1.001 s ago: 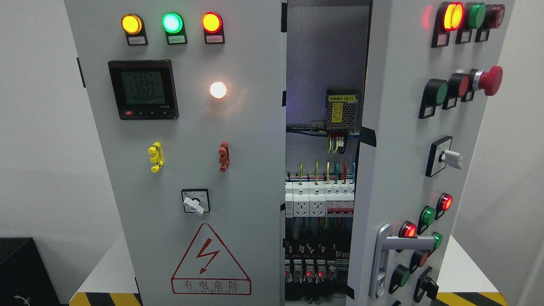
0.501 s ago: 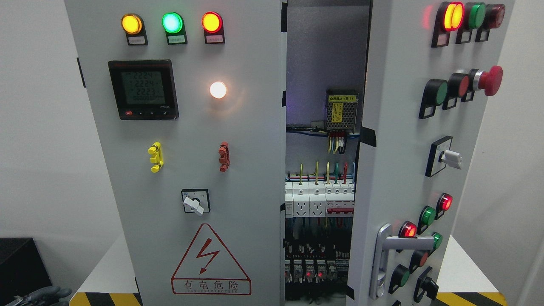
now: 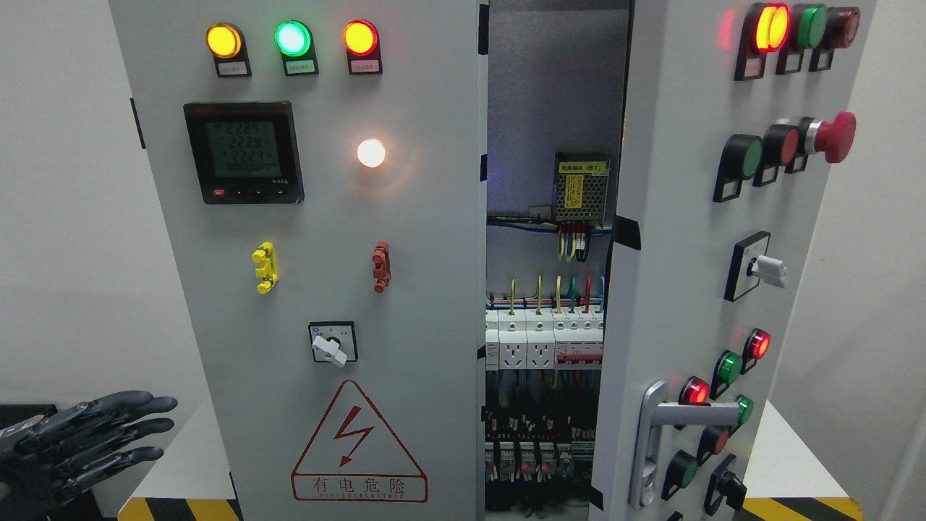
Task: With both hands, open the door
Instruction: 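Reach left hand forward into the gap behind the button door's edge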
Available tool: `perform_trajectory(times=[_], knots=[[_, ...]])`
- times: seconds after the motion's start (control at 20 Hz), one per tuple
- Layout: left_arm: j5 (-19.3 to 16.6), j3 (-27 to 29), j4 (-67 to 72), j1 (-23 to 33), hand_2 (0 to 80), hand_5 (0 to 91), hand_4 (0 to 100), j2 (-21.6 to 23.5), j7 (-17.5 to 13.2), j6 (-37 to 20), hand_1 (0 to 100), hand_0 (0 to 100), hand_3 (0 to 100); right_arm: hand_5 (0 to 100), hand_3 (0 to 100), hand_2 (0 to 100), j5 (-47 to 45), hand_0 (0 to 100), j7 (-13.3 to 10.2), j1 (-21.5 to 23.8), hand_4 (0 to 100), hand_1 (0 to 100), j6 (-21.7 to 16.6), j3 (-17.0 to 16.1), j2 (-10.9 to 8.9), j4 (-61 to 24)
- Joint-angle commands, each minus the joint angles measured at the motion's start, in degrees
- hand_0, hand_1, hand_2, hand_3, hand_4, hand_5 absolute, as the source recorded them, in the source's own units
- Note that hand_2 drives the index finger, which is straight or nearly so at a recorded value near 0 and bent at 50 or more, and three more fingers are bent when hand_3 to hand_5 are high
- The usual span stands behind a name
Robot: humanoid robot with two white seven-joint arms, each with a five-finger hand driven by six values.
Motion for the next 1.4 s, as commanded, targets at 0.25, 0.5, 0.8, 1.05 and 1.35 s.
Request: perform_trajectory(times=[0.25, 0.5, 0.8, 1.05, 1.35], knots=[[4.5, -46.8, -7.3, -39.0, 0.0, 0.0, 0, 3.2, 0.5, 0.3, 56, 12, 0, 0, 0, 0, -1.7, 10, 0.0, 0.0, 0, 13, 0.0, 0.0, 0.00, 0.0], [7.3, -68.5, -5.8, -59.3, 0.0, 0.0, 0, -2.6, 1.4, 1.5, 56, 12, 0, 0, 0, 0, -1.8, 10, 0.0, 0.0, 0, 13, 0.0, 0.0, 0.00, 0.0], [15.1, -83.2, -0.2, -74.6, 0.0, 0.0, 0, -14.6, 9.3, 1.7, 56, 12, 0, 0, 0, 0, -1.7, 10, 0.0, 0.0, 0, 13, 0.0, 0.0, 0.00, 0.0], [15.3, -84.7, 2.3, -75.6, 0.0, 0.0, 0, -24.9, 14.7, 2.2, 56, 12, 0, 0, 0, 0, -1.8, 10, 0.0, 0.0, 0, 13, 0.0, 0.0, 0.00, 0.0], [17.3, -83.5, 5.7, -77.4, 0.0, 0.0, 0, -36.0, 15.4, 6.8, 56, 12, 0, 0, 0, 0, -1.8, 10, 0.0, 0.0, 0, 13, 0.0, 0.0, 0.00, 0.0]])
